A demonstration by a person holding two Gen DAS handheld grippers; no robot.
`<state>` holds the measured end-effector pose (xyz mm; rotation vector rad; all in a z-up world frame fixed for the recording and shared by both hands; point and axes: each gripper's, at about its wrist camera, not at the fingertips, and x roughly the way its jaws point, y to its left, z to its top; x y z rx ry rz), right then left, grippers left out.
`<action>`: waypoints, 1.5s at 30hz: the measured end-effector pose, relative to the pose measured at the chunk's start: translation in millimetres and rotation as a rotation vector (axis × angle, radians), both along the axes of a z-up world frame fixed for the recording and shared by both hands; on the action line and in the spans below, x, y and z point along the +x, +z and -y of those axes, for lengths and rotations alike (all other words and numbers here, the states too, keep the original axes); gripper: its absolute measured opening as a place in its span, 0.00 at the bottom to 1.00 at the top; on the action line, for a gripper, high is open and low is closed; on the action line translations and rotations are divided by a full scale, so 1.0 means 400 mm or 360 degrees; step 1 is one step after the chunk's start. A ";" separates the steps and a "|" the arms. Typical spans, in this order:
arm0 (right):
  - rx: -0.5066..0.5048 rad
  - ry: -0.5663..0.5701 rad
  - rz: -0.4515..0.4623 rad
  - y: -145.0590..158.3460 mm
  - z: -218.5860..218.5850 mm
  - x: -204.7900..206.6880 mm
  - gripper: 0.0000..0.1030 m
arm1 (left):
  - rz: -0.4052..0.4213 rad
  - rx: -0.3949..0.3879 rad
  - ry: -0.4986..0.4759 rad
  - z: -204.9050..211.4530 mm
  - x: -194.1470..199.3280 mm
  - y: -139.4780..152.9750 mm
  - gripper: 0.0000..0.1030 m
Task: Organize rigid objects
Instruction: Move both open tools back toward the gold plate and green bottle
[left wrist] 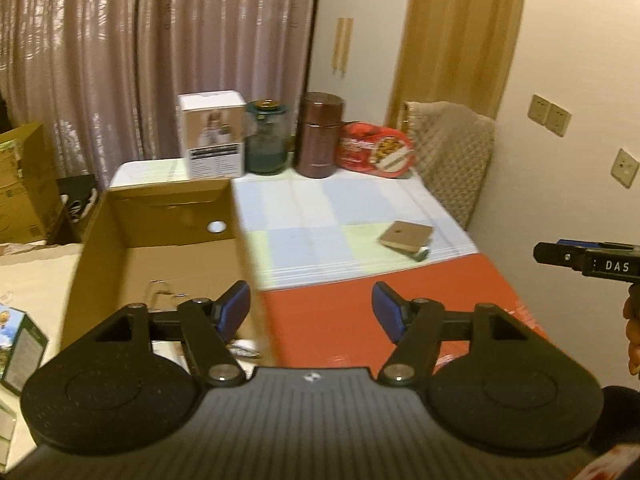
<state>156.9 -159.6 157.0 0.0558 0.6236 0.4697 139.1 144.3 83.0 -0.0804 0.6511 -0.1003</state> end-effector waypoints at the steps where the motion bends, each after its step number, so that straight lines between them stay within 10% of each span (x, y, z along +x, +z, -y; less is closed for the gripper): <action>1: 0.0000 -0.0027 0.0004 0.007 0.026 -0.003 0.63 | 0.0003 -0.0004 -0.0012 0.019 0.003 0.001 0.66; 13: 0.0024 -0.0160 0.0017 0.011 0.169 0.008 0.70 | 0.0012 -0.0021 -0.0074 0.185 0.074 -0.028 0.77; 45: -0.0014 -0.0176 -0.0111 -0.339 0.119 0.427 0.70 | -0.0197 -0.0101 -0.0151 0.263 0.616 -0.244 0.77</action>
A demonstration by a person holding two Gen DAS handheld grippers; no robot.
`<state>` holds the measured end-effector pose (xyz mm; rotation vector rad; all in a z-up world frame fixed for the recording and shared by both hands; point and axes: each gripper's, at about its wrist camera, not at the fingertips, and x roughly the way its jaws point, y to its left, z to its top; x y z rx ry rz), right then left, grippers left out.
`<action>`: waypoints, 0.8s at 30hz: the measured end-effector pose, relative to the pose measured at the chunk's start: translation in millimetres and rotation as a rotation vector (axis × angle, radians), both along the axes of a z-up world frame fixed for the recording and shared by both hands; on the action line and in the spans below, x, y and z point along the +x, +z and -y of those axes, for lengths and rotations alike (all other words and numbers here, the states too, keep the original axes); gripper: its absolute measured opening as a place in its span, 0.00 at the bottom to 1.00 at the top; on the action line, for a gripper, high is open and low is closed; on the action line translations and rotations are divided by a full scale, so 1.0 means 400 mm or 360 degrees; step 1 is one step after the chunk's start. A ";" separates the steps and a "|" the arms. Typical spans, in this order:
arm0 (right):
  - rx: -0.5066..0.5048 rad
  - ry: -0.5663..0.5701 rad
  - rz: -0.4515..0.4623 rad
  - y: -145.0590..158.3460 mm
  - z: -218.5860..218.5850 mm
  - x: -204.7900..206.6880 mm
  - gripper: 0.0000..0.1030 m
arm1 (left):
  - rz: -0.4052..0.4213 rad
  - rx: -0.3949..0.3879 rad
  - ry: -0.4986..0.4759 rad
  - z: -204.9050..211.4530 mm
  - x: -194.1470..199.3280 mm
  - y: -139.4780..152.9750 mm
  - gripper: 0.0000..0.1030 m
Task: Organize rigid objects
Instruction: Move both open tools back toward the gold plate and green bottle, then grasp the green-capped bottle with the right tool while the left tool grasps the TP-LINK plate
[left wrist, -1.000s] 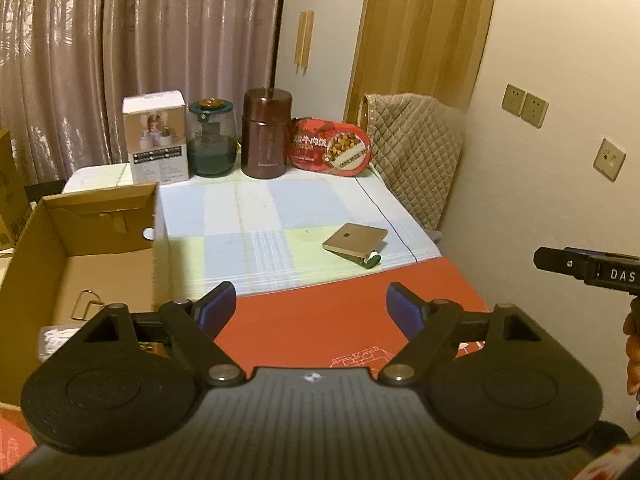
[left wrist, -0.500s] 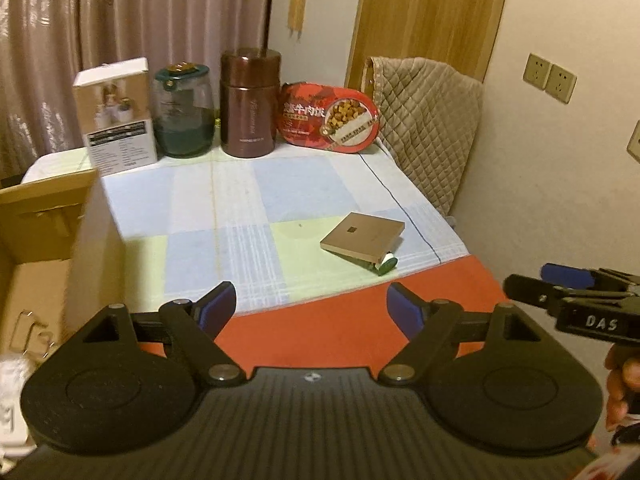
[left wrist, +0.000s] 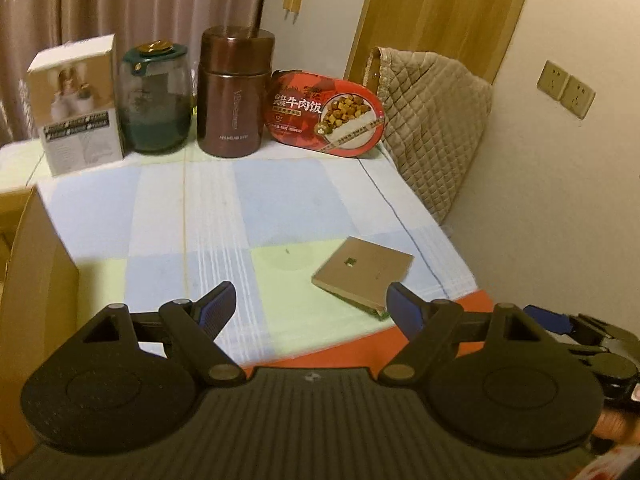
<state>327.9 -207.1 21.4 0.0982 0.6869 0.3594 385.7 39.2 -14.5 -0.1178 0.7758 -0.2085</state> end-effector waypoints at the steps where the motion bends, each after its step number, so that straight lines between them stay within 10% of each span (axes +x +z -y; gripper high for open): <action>1: -0.0016 0.0031 -0.0001 -0.009 -0.007 0.005 0.70 | 0.0006 0.0002 -0.0018 0.000 0.011 -0.001 0.77; 18: -0.0357 0.0390 0.0044 -0.210 -0.206 0.168 0.46 | -0.0063 0.0158 -0.0171 -0.007 0.143 -0.130 0.77; 24: -0.0246 0.0367 0.0072 -0.218 -0.191 0.198 0.42 | -0.0087 0.0160 -0.0193 -0.003 0.157 -0.165 0.77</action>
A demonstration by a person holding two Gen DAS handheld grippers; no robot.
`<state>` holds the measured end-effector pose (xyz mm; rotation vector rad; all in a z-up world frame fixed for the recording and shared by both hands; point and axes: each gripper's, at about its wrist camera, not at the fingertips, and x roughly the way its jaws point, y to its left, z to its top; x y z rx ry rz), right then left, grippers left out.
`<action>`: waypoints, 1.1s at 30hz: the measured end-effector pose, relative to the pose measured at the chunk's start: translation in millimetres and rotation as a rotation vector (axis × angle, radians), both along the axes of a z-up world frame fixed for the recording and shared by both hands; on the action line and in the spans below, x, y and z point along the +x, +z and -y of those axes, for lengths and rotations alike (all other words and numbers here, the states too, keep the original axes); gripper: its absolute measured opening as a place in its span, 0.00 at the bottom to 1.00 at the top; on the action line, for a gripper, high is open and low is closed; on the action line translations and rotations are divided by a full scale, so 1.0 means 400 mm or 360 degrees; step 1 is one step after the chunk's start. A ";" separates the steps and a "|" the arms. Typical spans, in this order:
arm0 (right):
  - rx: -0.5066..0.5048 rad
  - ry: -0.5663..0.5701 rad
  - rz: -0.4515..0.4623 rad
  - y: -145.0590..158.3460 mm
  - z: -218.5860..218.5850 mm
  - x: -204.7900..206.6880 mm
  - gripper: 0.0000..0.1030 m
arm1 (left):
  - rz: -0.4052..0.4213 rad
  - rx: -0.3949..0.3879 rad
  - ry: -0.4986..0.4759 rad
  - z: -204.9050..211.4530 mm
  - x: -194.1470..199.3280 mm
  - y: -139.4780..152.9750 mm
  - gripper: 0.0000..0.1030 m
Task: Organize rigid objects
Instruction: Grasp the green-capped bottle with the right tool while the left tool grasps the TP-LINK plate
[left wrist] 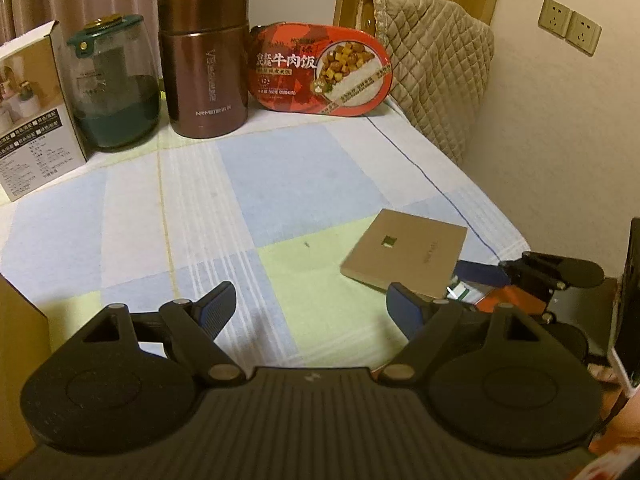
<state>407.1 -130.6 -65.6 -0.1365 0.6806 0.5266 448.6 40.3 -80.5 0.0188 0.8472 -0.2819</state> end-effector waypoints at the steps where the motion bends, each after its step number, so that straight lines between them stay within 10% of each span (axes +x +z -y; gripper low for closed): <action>1: -0.0004 0.0005 0.0011 -0.003 0.000 -0.001 0.37 | -0.0004 0.0002 -0.0005 0.002 0.001 -0.005 0.77; 2: -0.0017 0.0010 0.0019 -0.001 -0.003 -0.003 0.26 | -0.0008 0.0003 -0.0009 0.004 0.001 -0.010 0.77; 17: -0.0084 0.0319 -0.0141 0.043 0.008 -0.117 0.26 | -0.0043 -0.0011 -0.0143 0.052 -0.046 -0.045 0.77; 25: -0.0069 0.0566 -0.0471 0.046 0.004 -0.231 0.26 | -0.0107 -0.0029 -0.0102 0.047 -0.129 -0.063 0.77; 33: -0.0176 0.0450 -0.0519 0.071 0.049 -0.325 0.26 | -0.0142 -0.0077 -0.0077 0.051 -0.241 -0.077 0.77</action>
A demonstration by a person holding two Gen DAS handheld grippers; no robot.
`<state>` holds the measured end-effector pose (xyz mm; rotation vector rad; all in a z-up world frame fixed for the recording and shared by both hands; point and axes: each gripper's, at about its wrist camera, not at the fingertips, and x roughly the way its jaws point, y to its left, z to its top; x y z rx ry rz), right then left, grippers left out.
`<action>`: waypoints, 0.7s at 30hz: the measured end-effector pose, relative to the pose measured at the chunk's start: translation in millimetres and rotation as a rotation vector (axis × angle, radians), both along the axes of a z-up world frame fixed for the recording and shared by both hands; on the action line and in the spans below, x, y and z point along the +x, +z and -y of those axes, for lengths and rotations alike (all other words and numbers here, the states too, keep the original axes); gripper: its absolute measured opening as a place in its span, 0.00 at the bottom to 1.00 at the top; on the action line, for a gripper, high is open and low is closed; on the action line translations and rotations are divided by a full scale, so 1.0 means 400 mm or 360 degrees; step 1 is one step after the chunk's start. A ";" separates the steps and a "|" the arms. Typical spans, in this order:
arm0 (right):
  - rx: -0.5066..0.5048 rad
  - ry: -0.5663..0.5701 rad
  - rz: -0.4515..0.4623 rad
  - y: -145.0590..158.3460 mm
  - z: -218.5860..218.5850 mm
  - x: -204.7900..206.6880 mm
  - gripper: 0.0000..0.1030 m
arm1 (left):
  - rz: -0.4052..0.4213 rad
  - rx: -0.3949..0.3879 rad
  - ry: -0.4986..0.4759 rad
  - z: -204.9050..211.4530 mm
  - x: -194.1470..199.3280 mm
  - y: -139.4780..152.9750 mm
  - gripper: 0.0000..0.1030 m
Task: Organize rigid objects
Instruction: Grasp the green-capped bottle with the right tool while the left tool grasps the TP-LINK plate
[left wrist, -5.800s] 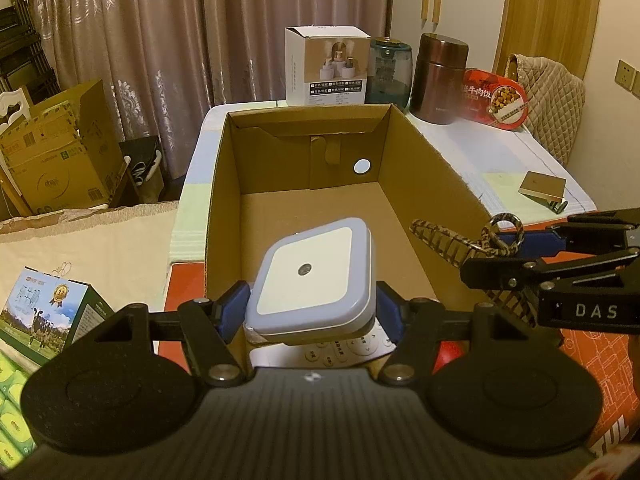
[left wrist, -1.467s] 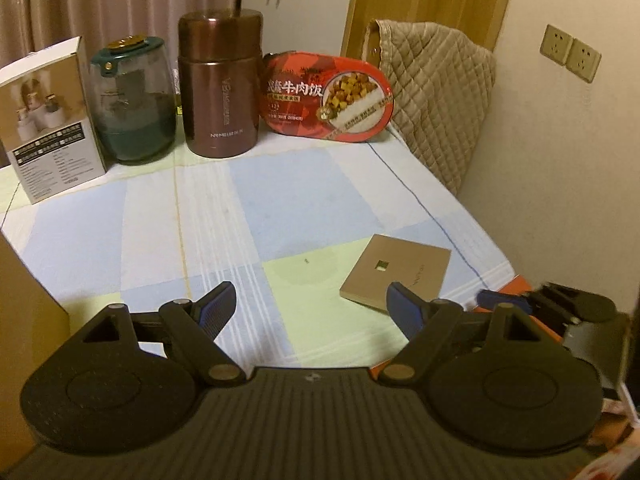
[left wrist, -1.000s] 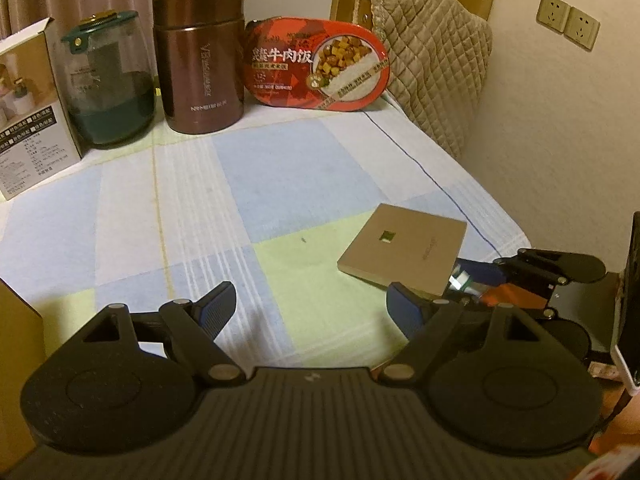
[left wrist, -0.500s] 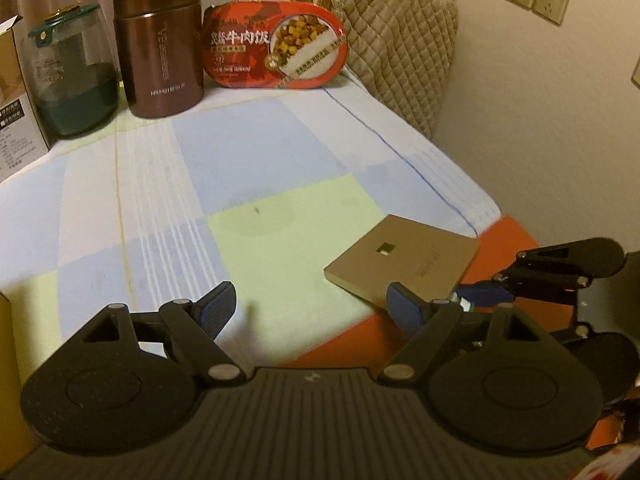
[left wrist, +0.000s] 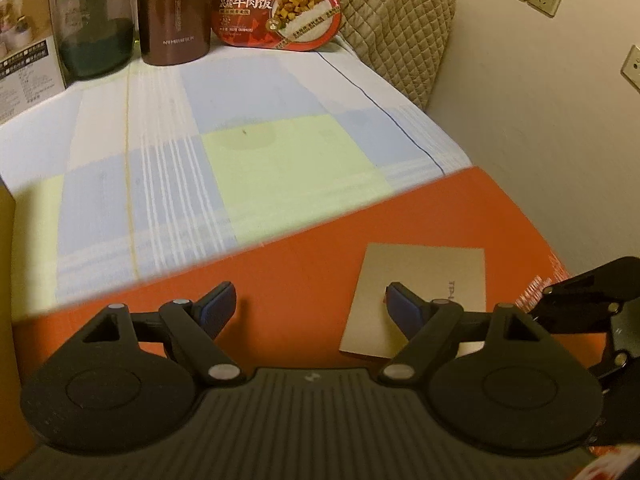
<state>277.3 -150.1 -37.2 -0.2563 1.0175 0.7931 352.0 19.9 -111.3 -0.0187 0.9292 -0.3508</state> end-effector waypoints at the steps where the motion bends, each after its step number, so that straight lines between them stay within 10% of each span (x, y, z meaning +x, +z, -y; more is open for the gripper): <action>1: -0.0041 -0.0017 0.0021 0.001 0.006 -0.011 0.26 | 0.0000 -0.0007 -0.0003 0.002 -0.010 -0.001 0.77; 10: -0.0259 -0.0089 0.0307 0.012 0.041 -0.058 0.26 | 0.0018 -0.0031 -0.0134 0.056 -0.076 -0.019 0.77; 21: -0.0195 -0.0305 0.0294 0.037 0.091 -0.003 0.26 | 0.0033 -0.0058 -0.0190 0.113 -0.087 -0.055 0.82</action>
